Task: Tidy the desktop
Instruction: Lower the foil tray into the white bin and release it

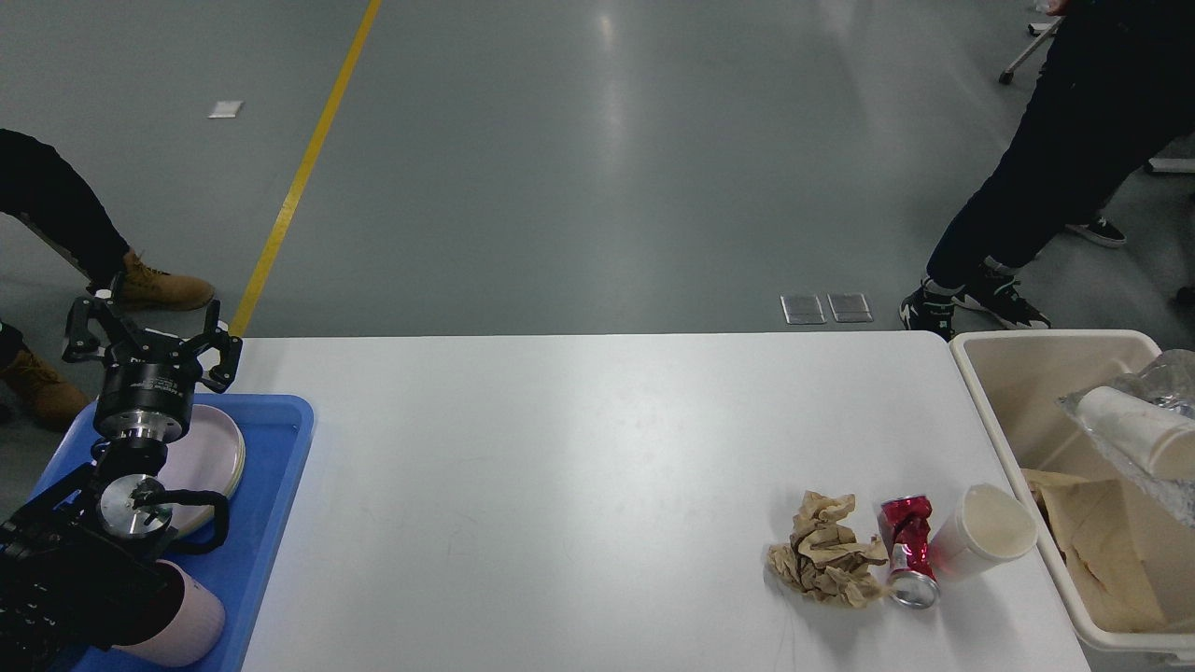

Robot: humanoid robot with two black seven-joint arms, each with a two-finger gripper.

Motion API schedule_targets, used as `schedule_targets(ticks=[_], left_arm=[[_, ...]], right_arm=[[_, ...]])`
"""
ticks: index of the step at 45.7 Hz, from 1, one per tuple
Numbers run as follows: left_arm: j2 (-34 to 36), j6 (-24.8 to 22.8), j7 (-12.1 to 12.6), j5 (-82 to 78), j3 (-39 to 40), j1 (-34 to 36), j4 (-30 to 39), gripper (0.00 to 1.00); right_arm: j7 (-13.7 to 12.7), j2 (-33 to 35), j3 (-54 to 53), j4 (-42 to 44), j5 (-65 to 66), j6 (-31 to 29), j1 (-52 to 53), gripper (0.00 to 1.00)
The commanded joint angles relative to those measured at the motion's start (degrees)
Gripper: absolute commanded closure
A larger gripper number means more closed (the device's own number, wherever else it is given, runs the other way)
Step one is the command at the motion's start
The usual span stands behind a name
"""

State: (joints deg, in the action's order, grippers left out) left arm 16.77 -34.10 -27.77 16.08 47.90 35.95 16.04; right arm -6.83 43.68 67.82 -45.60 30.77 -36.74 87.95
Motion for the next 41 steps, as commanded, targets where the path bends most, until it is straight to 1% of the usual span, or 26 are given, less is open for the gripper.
schedule_targets(ticks=[1,9,18,22,31,41], left_arm=[[0.02,0.0,0.0,0.0,0.0,0.0,0.05,0.04],[0.02,0.0,0.0,0.0,0.0,0.0,0.05,0.04],[0.02,0.0,0.0,0.0,0.0,0.0,0.05,0.04],[0.02,0.0,0.0,0.0,0.0,0.0,0.05,0.04],[0.02,0.0,0.0,0.0,0.0,0.0,0.05,0.04],[0.02,0.0,0.0,0.0,0.0,0.0,0.05,0.04]], right_arm=[[-0.02,-0.44,-0.23,0.6,-0.01,6.15,-3.22,1.0],[0.07,-2.46,-0.5,1.74,-0.01,12.74,-6.56,1.0],[0.07,-7.9,-1.46,6.48,-0.18,19.34,-13.94,1.0],[0.07,-10.36,-2.52,9.47,-0.18,20.22,-17.72,1.0],[0.07,-13.36,-4.19,17.2,-0.18,20.4,-23.0,1.0],[0.07,-13.8,-4.19,21.16,-0.36,21.1,-26.51,1.0]])
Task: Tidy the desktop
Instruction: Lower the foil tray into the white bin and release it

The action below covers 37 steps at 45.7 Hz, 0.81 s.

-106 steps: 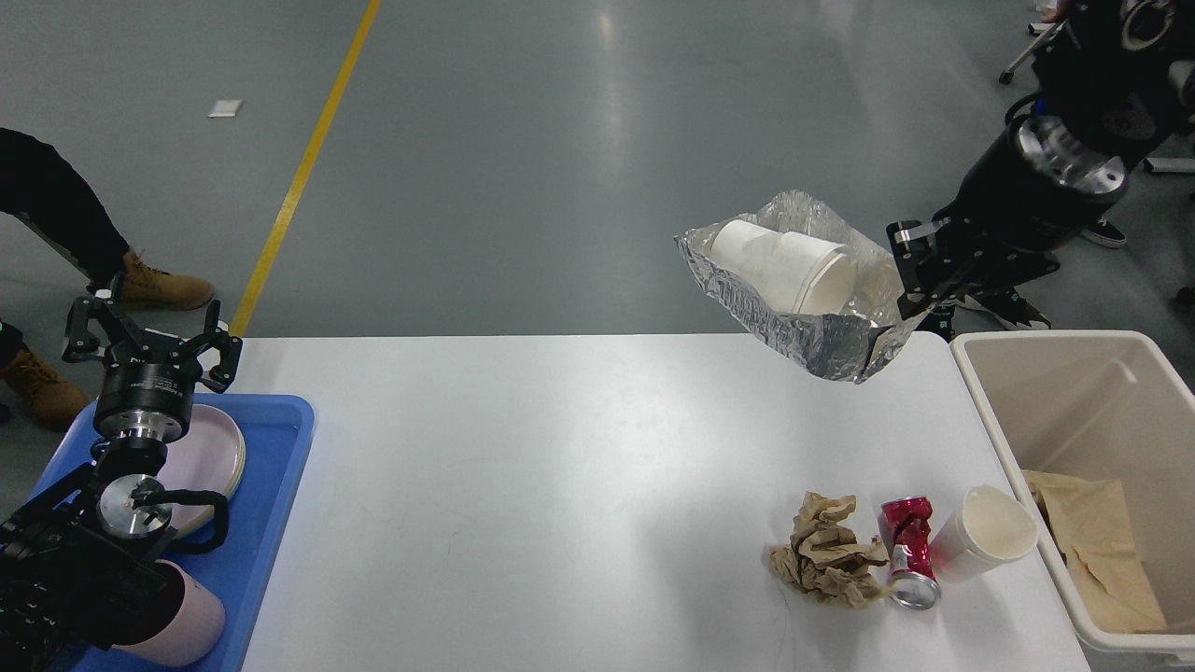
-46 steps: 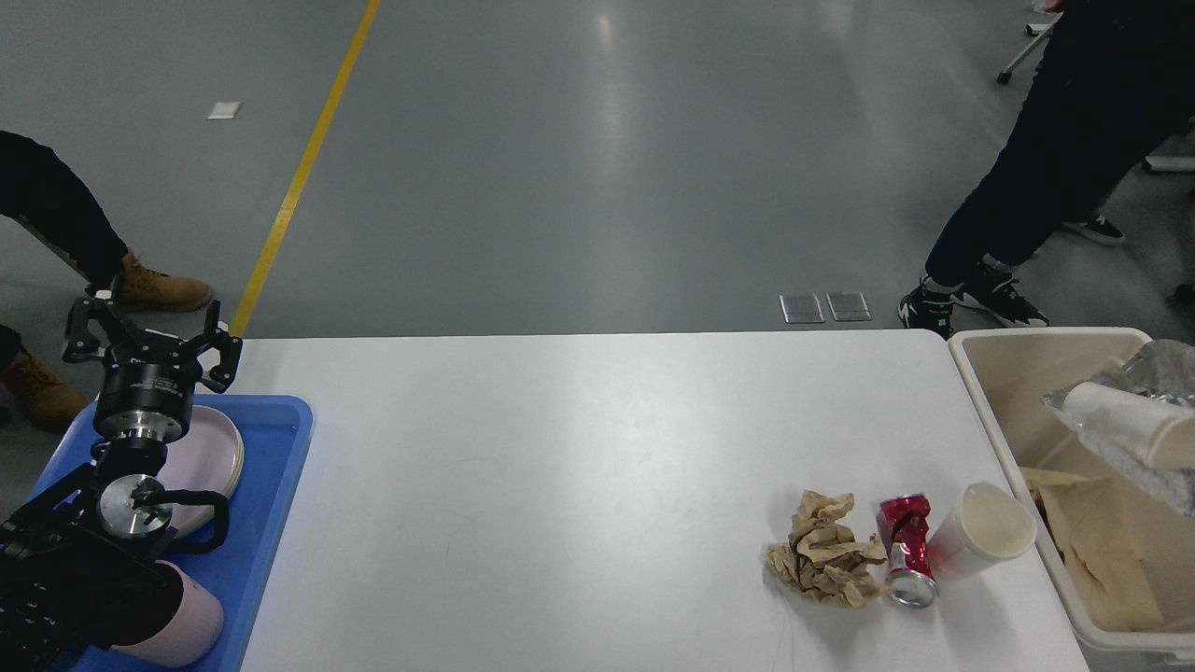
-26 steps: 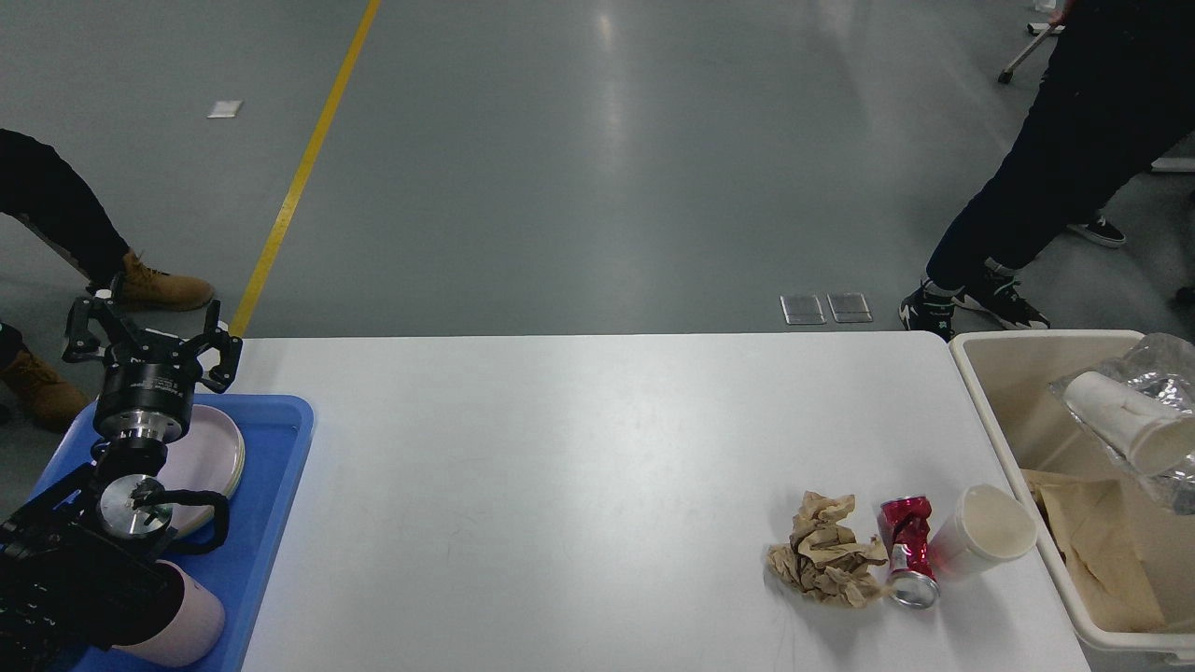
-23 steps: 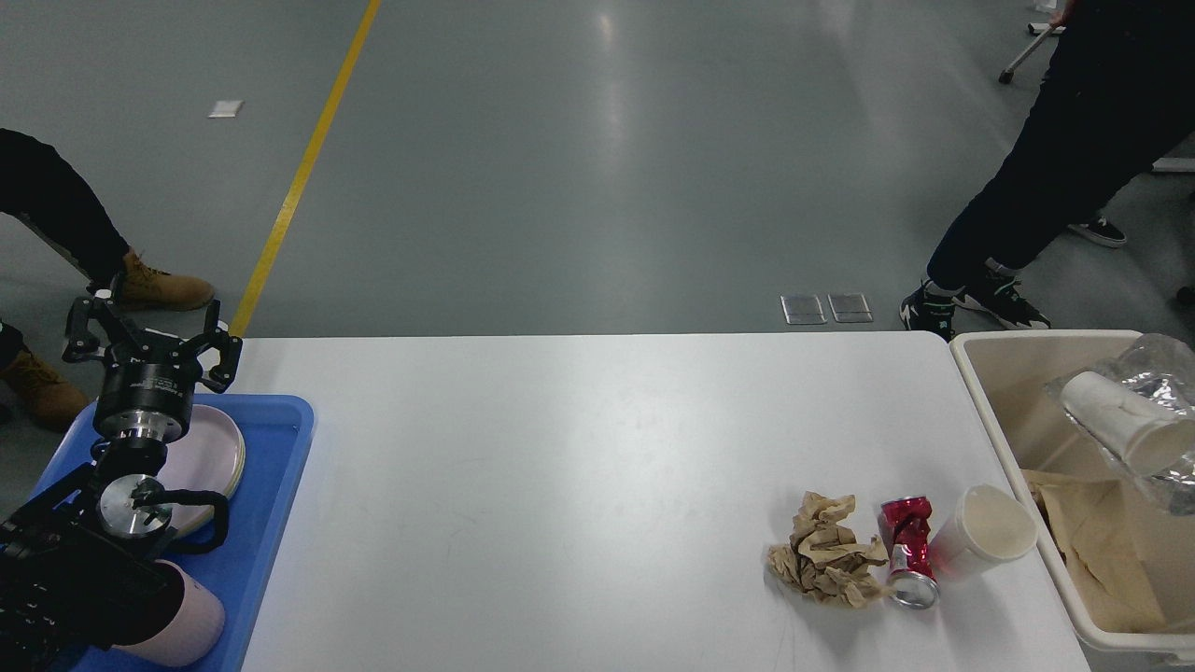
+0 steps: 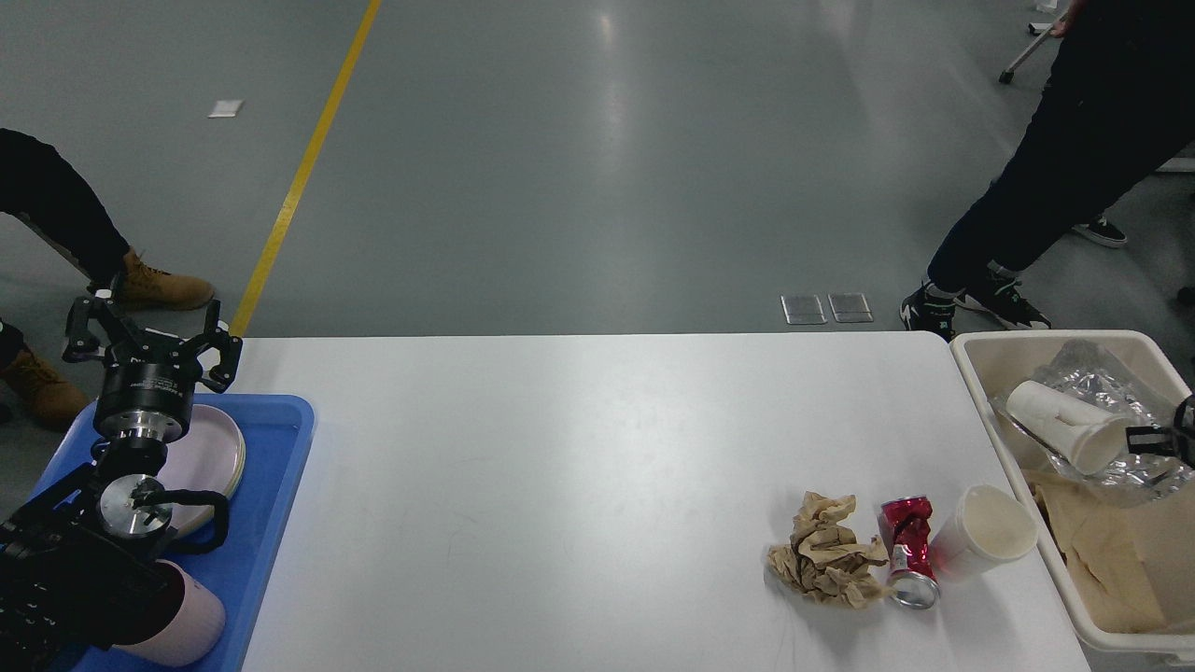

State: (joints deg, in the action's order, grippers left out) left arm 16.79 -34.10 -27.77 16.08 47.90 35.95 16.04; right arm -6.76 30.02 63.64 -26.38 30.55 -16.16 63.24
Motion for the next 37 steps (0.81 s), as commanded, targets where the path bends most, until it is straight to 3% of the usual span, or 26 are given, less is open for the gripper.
schedule_targets(ticks=[1,22,37], left_arm=[[0.0,0.0,0.0,0.0,0.0,0.0,0.05,0.04],[0.0,0.0,0.0,0.0,0.0,0.0,0.05,0.04],[0.0,0.0,0.09,0.0,0.0,0.0,-0.04,0.04]], right_arm=[[0.0,-0.14,-0.09,2.21,-0.22,0.69,-2.24,1.0],[0.0,2.06,-1.14,2.48,-0.66,5.7,-9.18,1.0],[0.08,2.32,-2.99,2.3,-0.75,5.97,-10.77,1.0]])
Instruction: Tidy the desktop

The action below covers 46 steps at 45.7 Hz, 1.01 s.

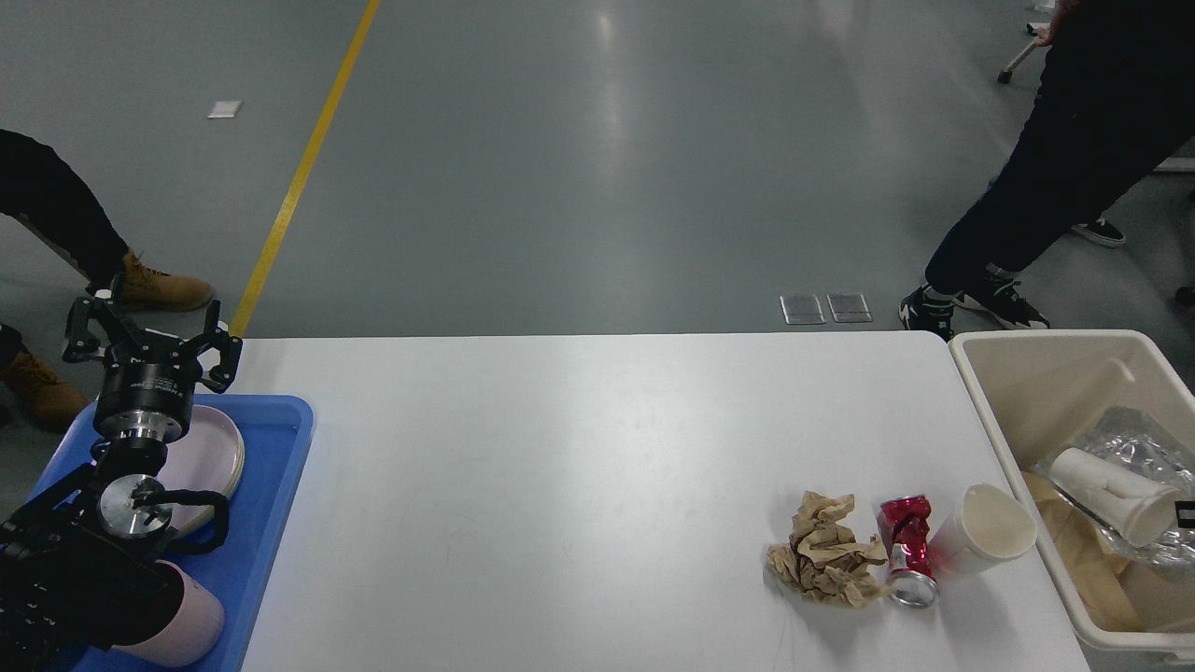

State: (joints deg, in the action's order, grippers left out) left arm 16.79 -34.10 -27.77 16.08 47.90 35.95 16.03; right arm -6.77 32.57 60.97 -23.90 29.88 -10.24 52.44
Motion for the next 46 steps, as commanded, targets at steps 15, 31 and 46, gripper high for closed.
schedule_targets(ticks=[15,31,46], left_arm=[[0.0,0.0,0.0,0.0,0.0,0.0,-0.04,0.04],[0.0,0.0,0.0,0.0,0.0,0.0,0.05,0.04],[0.0,0.0,0.0,0.0,0.0,0.0,-0.04,0.04]], right_arm=[[0.09,0.03,-6.56,-0.1,-0.26,3.65,-1.37,0.26],[0.44,0.03,-7.53,-1.15,-0.26,3.21,-0.32,0.0],[0.44,11.81,-6.39,-16.96,0.0,-1.79,19.79,0.0]])
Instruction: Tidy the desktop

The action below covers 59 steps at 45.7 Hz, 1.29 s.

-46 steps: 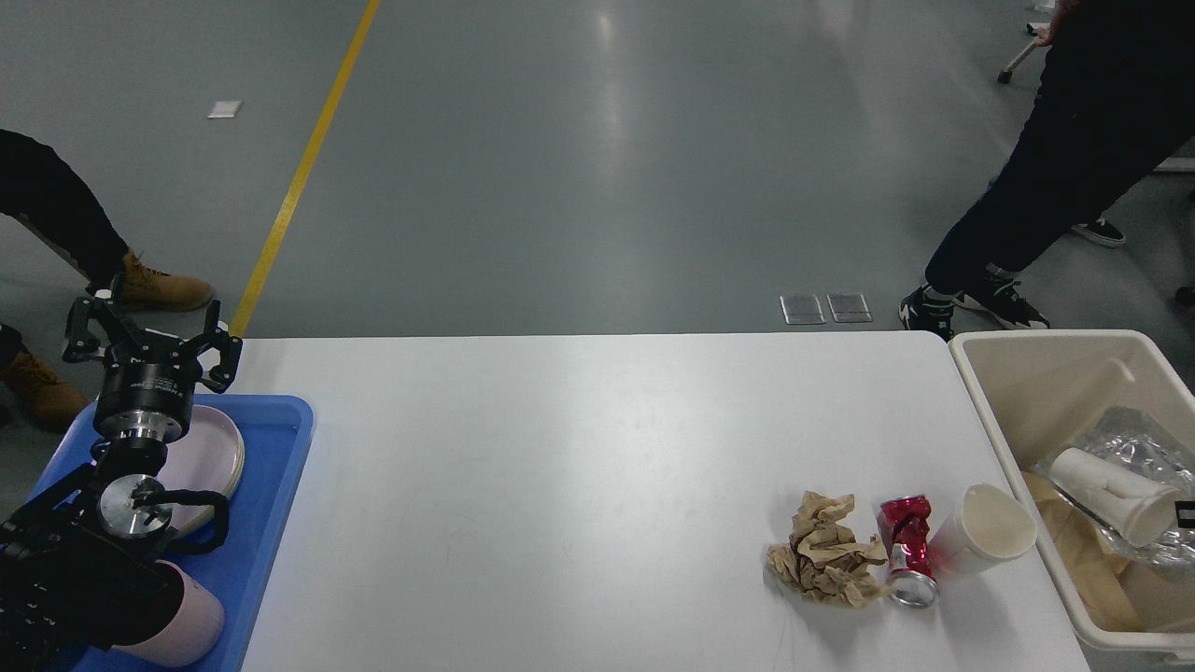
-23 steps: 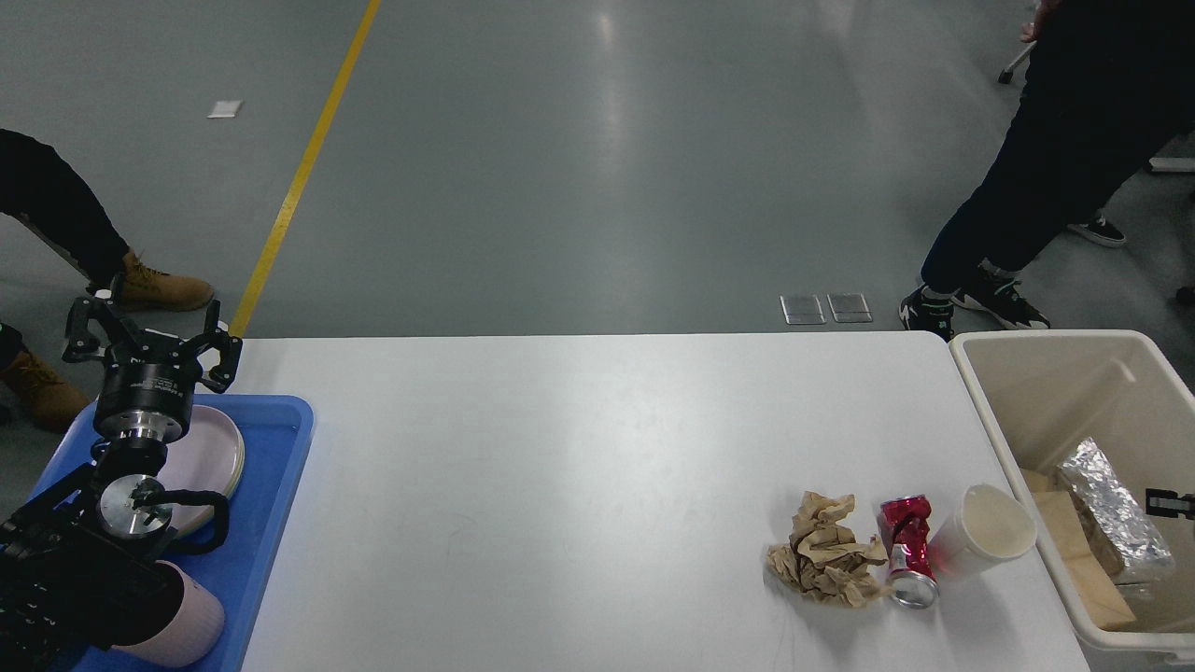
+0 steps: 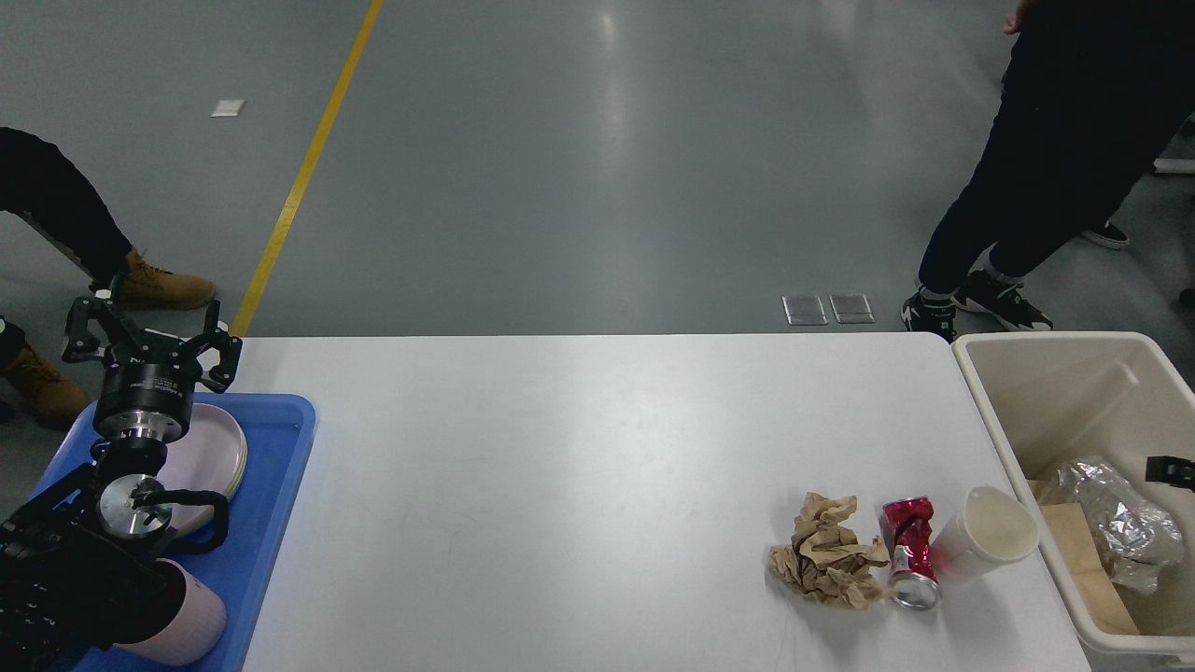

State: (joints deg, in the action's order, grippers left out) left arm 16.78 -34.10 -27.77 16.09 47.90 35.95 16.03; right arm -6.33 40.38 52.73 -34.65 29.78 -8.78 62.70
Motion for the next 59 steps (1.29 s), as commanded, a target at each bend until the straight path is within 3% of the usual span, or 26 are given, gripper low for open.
schedule_targets(ticks=[1,8,9,10,19,41,59], left_arm=[[0.0,0.0,0.0,0.0,0.0,0.0,-0.03,0.04],[0.0,0.0,0.0,0.0,0.0,0.0,0.05,0.04],[0.0,0.0,0.0,0.0,0.0,0.0,0.05,0.04],[0.0,0.0,0.0,0.0,0.0,0.0,0.05,0.04],[0.0,0.0,0.0,0.0,0.0,0.0,-0.03,0.04],[0.0,0.0,0.0,0.0,0.0,0.0,-0.03,0.04],[0.0,0.0,0.0,0.0,0.0,0.0,-0.03,0.04]], right_arm=[[0.0,4.53,2.55,-6.91,0.1,-4.4,11.89,0.0],[-0.08,4.8,9.32,-9.81,0.01,-17.57,26.84,0.0],[0.0,4.53,9.93,-10.17,0.01,-20.03,28.77,0.0],[0.0,3.66,10.9,-11.04,0.01,-26.14,33.4,0.0],[-0.08,-3.1,11.61,-14.3,-0.07,-46.22,46.36,0.0],[-0.08,-18.14,12.05,-27.04,-1.48,-46.22,69.48,0.0],[-0.08,-19.2,5.54,-28.01,-4.73,-46.22,75.2,0.0]])
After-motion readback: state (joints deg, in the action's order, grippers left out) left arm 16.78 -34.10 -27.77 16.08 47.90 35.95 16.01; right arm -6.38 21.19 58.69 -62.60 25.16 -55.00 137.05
